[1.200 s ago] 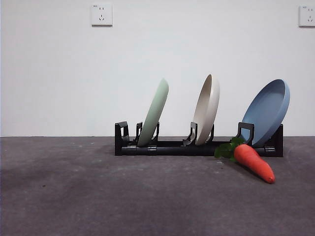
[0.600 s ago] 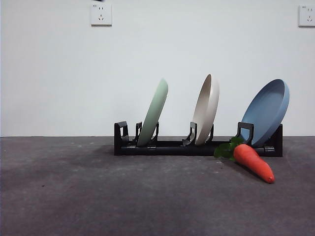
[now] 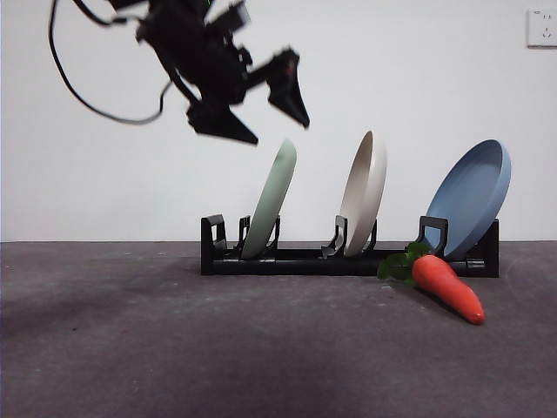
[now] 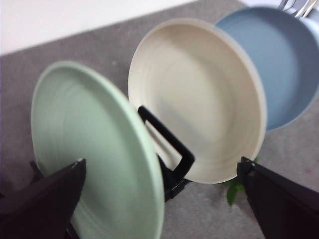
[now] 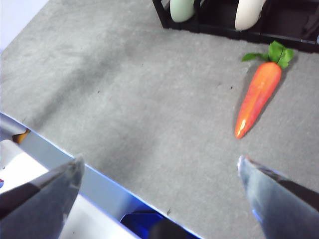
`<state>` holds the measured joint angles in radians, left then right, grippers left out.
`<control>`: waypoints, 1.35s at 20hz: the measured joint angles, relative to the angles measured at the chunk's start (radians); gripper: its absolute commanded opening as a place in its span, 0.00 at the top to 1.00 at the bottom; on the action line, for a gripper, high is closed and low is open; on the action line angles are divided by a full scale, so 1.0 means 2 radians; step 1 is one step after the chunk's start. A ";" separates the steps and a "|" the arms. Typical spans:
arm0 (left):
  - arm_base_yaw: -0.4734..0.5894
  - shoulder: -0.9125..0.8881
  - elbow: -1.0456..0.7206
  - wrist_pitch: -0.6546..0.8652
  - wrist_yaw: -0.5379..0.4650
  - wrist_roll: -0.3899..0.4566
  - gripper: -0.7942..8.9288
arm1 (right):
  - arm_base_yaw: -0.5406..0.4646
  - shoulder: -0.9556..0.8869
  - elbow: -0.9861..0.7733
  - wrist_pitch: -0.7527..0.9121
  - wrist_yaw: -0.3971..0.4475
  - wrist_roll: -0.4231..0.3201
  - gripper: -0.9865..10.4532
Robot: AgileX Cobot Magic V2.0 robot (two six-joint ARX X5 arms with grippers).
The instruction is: Take the green plate from the plate rack,put the plate on the table,take the carrot from the table,put the carrot in the plate
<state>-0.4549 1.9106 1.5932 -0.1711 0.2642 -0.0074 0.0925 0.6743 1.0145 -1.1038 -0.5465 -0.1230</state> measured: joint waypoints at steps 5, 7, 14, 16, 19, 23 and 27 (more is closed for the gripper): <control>-0.002 0.043 0.000 0.016 -0.023 0.000 0.41 | 0.000 0.000 0.000 -0.001 0.000 0.000 0.34; -0.004 0.047 0.000 0.015 -0.025 0.000 0.56 | 0.000 0.000 0.000 -0.001 0.000 0.000 0.34; -0.007 0.047 0.000 0.011 -0.023 0.000 0.93 | 0.000 0.000 0.000 -0.002 0.000 0.000 0.34; -0.007 0.047 0.000 0.011 -0.014 0.000 0.93 | 0.000 0.000 0.000 -0.002 0.000 0.000 0.34; -0.007 0.047 0.000 0.011 0.001 0.000 0.93 | 0.000 0.000 0.000 -0.002 0.000 0.000 0.34; -0.007 0.047 0.000 0.011 0.004 0.000 0.93 | 0.000 0.000 0.000 -0.002 0.000 0.000 0.34; -0.006 0.044 0.000 0.008 0.017 -0.006 0.93 | 0.000 0.000 0.000 -0.002 0.000 0.000 0.34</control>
<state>-0.4664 1.9987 1.5936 -0.1555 0.2989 -0.0185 0.0925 0.6743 1.0145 -1.1069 -0.5465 -0.1230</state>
